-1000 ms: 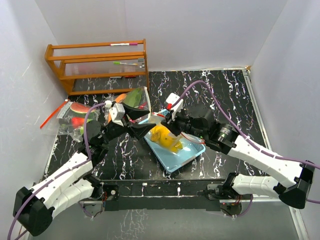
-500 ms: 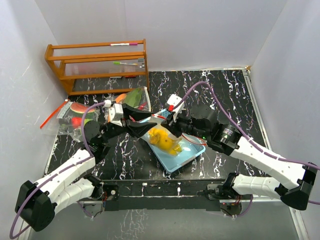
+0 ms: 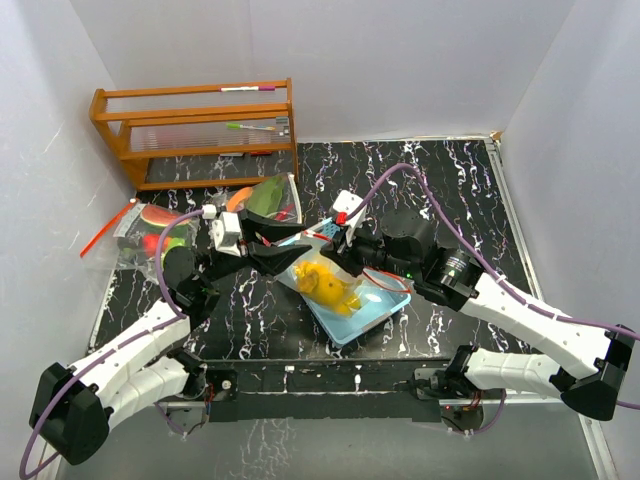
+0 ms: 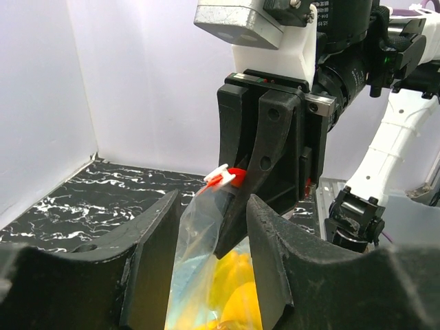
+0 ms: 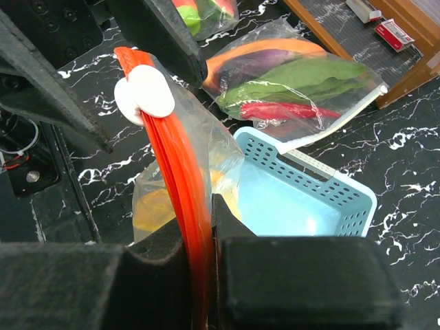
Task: Place the food in the zip-top bag and seal the zipper
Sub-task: Zip the zipper food storage bag.
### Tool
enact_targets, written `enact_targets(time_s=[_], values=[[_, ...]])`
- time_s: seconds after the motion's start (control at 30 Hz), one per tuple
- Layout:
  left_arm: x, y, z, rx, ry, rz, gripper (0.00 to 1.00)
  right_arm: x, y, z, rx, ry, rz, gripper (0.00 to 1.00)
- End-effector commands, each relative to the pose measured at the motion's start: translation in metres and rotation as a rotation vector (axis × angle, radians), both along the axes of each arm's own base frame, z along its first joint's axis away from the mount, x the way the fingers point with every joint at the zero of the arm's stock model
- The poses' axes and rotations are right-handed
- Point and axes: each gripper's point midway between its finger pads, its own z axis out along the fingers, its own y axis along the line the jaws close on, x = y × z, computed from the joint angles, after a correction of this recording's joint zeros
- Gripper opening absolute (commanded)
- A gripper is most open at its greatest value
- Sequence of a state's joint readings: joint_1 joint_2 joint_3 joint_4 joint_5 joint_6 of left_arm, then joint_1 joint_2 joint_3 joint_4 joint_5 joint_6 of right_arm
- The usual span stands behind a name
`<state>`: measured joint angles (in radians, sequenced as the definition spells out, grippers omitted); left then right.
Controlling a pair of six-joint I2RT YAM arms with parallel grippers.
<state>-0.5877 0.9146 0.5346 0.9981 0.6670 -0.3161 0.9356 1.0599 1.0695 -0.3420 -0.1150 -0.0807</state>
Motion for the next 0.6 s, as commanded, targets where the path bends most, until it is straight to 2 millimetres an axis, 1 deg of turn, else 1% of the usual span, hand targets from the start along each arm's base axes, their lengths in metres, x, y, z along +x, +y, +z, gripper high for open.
enact_targets(time_s=[0.0, 0.03, 0.17, 0.33, 0.4, 0.5, 0.57], values=[[-0.0062, 0.0023, 0.0170, -0.024, -0.102, -0.013, 0.40, -0.0025, 0.0018, 0.0420, 0.089, -0.078, 0.026, 0.08], [-0.0058, 0.0009, 0.0174, -0.018, -0.105, -0.021, 0.39, -0.0023, 0.0014, 0.0420, 0.090, -0.078, 0.025, 0.08], [-0.0026, -0.0054, 0.0138, 0.020, -0.099, -0.044, 0.27, -0.0053, 0.0015, 0.0452, 0.095, -0.081, 0.038, 0.08], [-0.0027, -0.0049, 0.0148, 0.016, -0.106, -0.042, 0.25, -0.0079, 0.0008, 0.0454, 0.090, -0.080, 0.050, 0.08], [-0.0030, -0.0050, 0.0159, 0.016, -0.108, -0.044, 0.21, -0.0083, 0.0007, 0.0441, 0.087, -0.078, 0.053, 0.08], [-0.0031, -0.0060, 0.0182, 0.022, -0.102, -0.050, 0.13, -0.0077, 0.0004, 0.0429, 0.085, -0.076, 0.048, 0.08], [0.0002, -0.0066, 0.0179, 0.033, -0.078, -0.044, 0.02, -0.0073, -0.0001, 0.0432, 0.086, -0.077, 0.044, 0.08]])
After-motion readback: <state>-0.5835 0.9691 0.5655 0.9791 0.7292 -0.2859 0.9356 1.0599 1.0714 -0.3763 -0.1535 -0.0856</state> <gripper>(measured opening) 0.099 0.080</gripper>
